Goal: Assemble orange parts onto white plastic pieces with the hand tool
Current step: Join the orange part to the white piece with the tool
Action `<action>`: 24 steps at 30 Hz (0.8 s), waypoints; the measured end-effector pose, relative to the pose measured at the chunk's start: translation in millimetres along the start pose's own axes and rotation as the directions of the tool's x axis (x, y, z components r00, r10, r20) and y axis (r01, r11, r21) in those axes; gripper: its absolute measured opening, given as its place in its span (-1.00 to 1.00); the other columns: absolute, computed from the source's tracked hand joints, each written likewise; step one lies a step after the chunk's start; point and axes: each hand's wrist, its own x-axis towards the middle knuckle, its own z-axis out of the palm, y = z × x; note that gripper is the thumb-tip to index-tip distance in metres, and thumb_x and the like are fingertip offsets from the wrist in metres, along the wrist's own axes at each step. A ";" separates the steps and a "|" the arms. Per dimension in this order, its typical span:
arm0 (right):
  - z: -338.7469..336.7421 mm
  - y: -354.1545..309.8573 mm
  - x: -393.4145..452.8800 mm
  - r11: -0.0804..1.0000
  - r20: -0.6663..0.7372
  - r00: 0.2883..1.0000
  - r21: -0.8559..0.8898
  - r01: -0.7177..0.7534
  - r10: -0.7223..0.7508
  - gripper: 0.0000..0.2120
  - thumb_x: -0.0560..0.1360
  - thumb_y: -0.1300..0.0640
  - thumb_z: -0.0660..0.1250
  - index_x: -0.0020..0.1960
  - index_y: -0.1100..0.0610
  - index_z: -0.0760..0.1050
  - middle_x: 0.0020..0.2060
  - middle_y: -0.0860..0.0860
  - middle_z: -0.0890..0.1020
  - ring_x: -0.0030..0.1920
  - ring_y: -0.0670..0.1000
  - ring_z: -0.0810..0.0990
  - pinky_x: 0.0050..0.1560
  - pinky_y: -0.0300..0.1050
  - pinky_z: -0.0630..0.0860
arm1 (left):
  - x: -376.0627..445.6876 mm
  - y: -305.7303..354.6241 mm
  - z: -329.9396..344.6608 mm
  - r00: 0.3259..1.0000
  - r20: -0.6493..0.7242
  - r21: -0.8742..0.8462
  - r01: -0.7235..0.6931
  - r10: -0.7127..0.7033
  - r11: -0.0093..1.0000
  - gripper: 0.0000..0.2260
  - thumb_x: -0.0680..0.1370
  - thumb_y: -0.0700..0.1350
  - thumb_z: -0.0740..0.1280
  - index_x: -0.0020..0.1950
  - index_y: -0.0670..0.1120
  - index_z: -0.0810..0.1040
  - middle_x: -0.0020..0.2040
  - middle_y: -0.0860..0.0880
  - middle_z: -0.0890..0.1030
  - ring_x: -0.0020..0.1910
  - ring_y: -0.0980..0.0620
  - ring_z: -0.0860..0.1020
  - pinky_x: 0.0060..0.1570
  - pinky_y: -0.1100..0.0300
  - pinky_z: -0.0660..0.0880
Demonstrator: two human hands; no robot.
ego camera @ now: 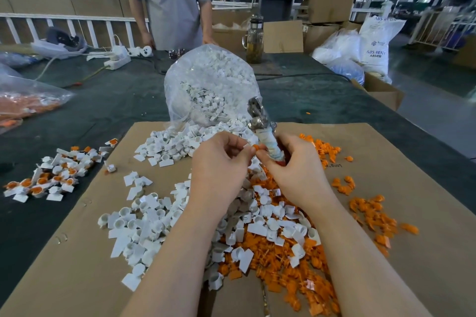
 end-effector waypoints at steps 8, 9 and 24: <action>0.1 0.2 0.1 0.999 0.033 0.998 0.014 -0.046 0.046 -0.86 0.51 0.04 0.41 0.01 0.08 0.57 -0.27 -0.12 0.59 -0.26 -0.17 0.55 -0.27 -0.31 0.47 | -0.9 -0.4 0.9 1.000 -0.018 0.023 -0.009 0.009 1.000 -0.88 0.49 -0.06 0.49 -0.20 0.05 0.59 -0.28 0.07 0.68 -0.25 0.12 0.65 -0.16 0.11 0.61; -0.5 -0.2 -0.1 0.997 0.045 0.997 0.051 -0.057 0.054 -0.88 0.51 0.04 0.40 -0.02 0.08 0.57 -0.30 -0.11 0.57 -0.30 -0.18 0.53 -0.31 -0.32 0.44 | -1.0 -0.3 0.4 1.000 -0.015 0.006 -0.002 0.002 1.000 -0.89 0.50 -0.06 0.48 -0.19 0.05 0.59 -0.28 0.06 0.68 -0.25 0.11 0.65 -0.15 0.09 0.62; -15.9 4.9 -1.7 0.985 0.266 0.952 0.051 -0.168 0.148 -0.92 0.52 0.04 0.38 -0.08 0.05 0.56 -0.27 -0.08 0.57 -0.30 -0.16 0.49 -0.20 -0.13 0.43 | 7.5 -3.0 -8.6 0.993 -0.004 -0.424 0.108 -0.121 0.899 -0.95 0.53 -0.25 0.44 -0.10 -0.14 0.60 -0.31 0.01 0.67 -0.24 0.03 0.68 -0.11 0.20 0.62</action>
